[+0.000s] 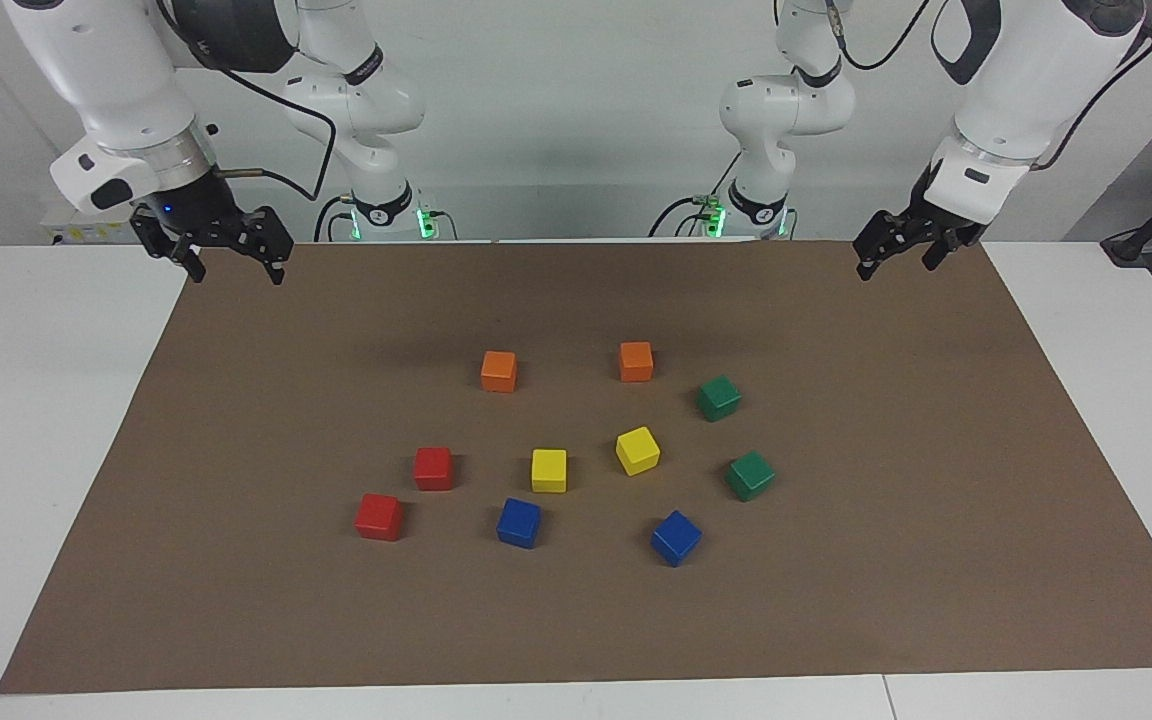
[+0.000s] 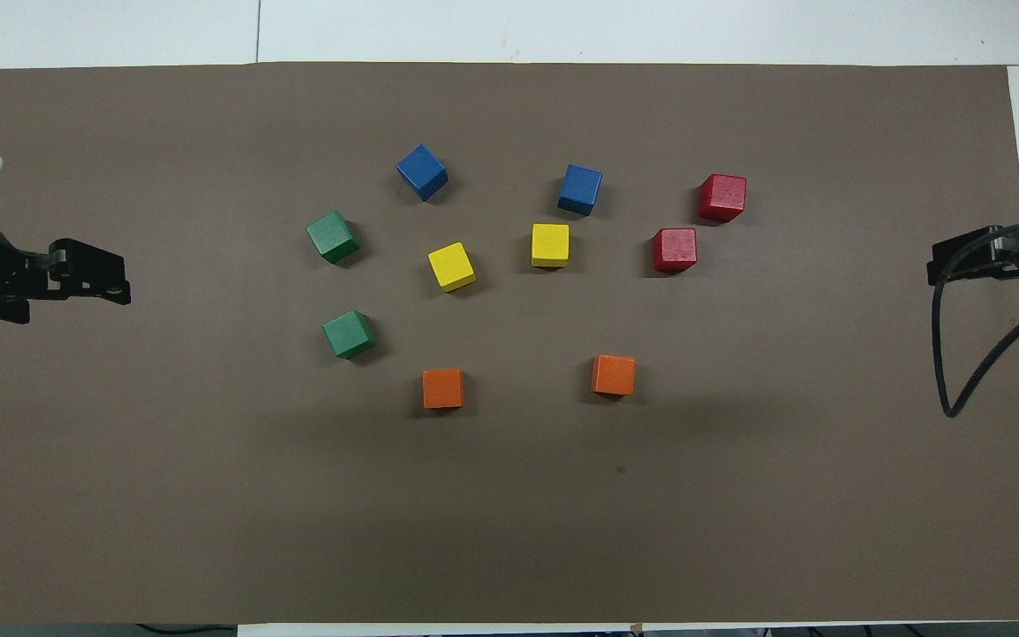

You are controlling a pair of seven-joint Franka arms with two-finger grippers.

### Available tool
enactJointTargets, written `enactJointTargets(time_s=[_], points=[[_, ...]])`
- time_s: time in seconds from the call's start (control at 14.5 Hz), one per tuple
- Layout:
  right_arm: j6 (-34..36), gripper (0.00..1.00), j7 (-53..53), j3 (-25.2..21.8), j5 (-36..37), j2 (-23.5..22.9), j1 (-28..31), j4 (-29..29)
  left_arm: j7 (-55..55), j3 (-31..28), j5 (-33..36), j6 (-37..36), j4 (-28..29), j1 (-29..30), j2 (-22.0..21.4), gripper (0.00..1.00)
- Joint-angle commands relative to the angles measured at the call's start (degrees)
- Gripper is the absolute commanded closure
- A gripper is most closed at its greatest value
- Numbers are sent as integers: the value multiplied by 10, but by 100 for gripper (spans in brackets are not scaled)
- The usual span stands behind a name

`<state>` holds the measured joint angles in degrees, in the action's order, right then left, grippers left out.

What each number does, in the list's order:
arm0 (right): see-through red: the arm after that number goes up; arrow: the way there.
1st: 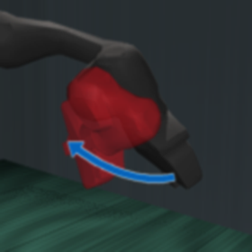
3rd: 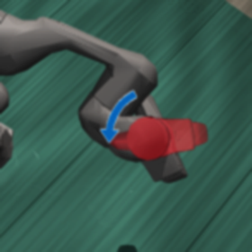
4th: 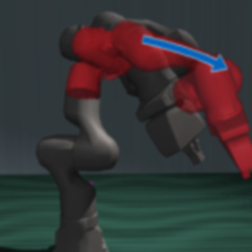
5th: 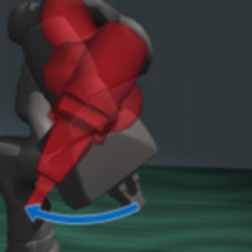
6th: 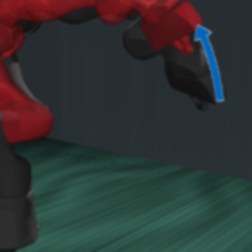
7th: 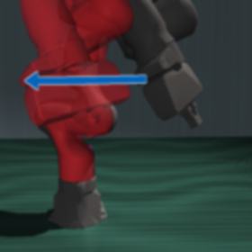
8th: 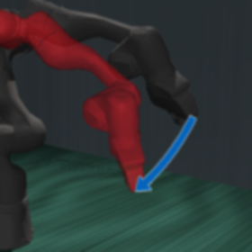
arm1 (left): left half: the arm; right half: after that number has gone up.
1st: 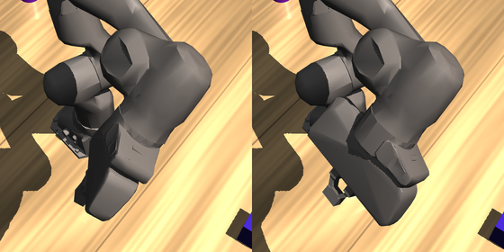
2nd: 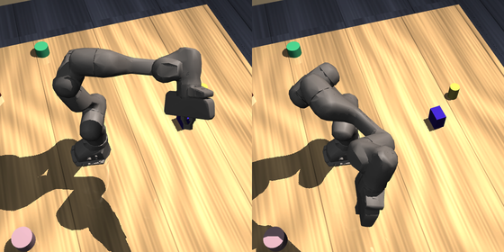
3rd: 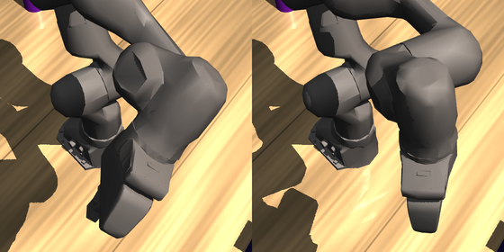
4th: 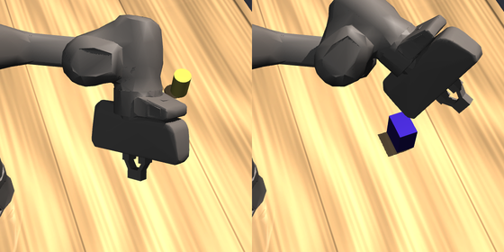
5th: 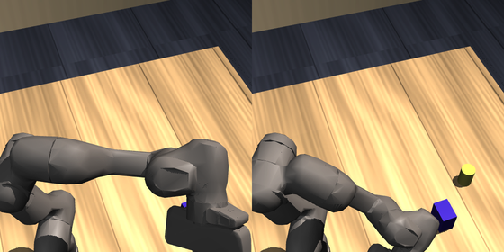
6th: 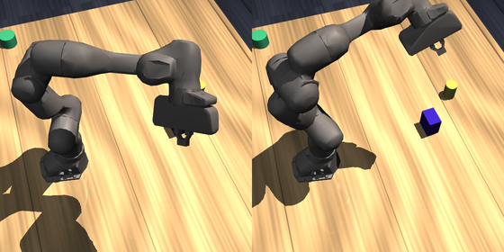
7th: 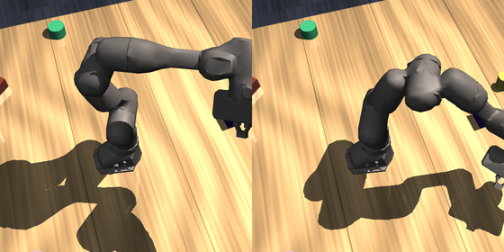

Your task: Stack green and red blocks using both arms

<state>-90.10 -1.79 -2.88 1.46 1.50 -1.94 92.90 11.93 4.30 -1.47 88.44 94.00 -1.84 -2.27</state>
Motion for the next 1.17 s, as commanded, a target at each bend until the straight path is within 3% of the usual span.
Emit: enactJointTargets(time_s=[0.0, 0.28, 0.76, 1.1], points=[[-9, 0, -16, 7, 14, 13, -3, 23, -2, 4, 1, 0, 1, 7, -6, 0], [-90, 0, -137, 18, 13, -4, -54, 77, -2, 4, 1, -1, 1, 7, -6, 0], [-208, 0, -240, 21, -5, -129, -94, 86, -2, 4, 1, -1, 1, 7, -6, 0], [-278, 0, -242, 21, -8, -170, -106, 101, -2, 4, 1, 0, 1, 7, -6, 0]])
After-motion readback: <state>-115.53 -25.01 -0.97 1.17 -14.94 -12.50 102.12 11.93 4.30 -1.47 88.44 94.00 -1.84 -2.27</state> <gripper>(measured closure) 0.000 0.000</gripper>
